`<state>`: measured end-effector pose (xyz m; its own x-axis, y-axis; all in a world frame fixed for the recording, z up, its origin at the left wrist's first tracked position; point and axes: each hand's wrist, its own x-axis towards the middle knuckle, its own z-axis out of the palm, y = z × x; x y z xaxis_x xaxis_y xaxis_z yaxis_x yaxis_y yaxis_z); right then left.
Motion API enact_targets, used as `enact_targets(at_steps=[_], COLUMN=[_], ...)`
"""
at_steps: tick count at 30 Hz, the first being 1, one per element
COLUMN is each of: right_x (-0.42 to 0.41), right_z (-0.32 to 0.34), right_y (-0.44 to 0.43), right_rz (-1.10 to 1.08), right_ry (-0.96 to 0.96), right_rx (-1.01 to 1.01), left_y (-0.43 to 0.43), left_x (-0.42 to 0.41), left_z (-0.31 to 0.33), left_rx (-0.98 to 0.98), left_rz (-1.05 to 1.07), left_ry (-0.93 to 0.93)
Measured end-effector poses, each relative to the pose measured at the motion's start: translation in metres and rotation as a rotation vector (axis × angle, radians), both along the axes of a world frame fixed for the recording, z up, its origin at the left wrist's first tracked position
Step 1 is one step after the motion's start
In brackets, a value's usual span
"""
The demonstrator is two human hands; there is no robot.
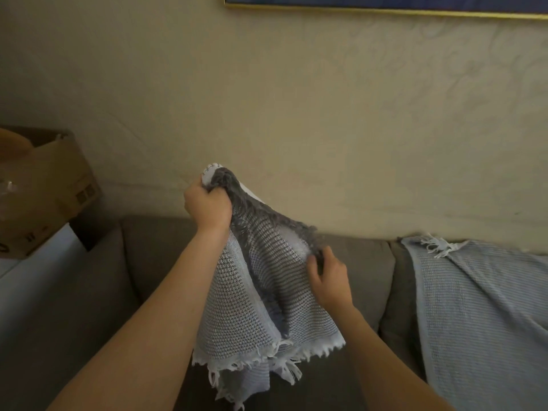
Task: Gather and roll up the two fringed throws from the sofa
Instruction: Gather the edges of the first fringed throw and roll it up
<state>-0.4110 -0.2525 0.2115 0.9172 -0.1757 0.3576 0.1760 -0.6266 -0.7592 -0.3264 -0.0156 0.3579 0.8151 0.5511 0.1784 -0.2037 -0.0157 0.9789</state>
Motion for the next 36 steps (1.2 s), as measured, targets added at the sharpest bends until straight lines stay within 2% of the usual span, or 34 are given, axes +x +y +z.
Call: enact_targets(at_steps=[4, 7, 12, 15, 19, 27, 29, 30, 33, 36], right_x=[0.001, 0.003, -0.006, -0.012, -0.01, -0.017, -0.021, -0.021, -0.018, -0.014], right_z=[-0.01, -0.013, -0.026, -0.032, -0.034, -0.042, -0.034, -0.03, -0.017, -0.003], right_y=[-0.008, -0.012, -0.029, -0.042, -0.05, -0.048, -0.048, -0.048, -0.043, -0.042], right_rz=[0.104, 0.081, 0.055, 0.043, 0.03, 0.022, -0.065, -0.1, -0.145, -0.252], right_ry=[0.008, 0.105, 0.418, 0.509, 0.582, 0.718, 0.669, 0.603, 0.338, 0.172], right_rx=[-0.255, -0.202, -0.05, -0.143, -0.135, -0.533, -0.612, -0.562, -0.164, -0.011], left_y=[-0.001, -0.004, -0.004, -0.001, -0.003, -0.006, -0.005, -0.005, -0.001, 0.003], left_x=[0.0, -0.003, -0.006, -0.007, -0.008, -0.008, -0.006, -0.005, -0.005, -0.013], left_z=[0.002, 0.006, 0.008, 0.009, 0.009, 0.006, 0.003, 0.001, -0.006, -0.016], left_rx=[-0.028, -0.027, -0.057, -0.067, -0.068, -0.012, 0.011, 0.024, 0.057, 0.111], left_rz=[0.041, 0.055, 0.053, 0.077, 0.109, 0.133, 0.128, 0.121, 0.1, 0.11], left_ry=[-0.003, -0.012, -0.027, -0.032, -0.061, -0.037, -0.033, -0.029, 0.002, 0.081])
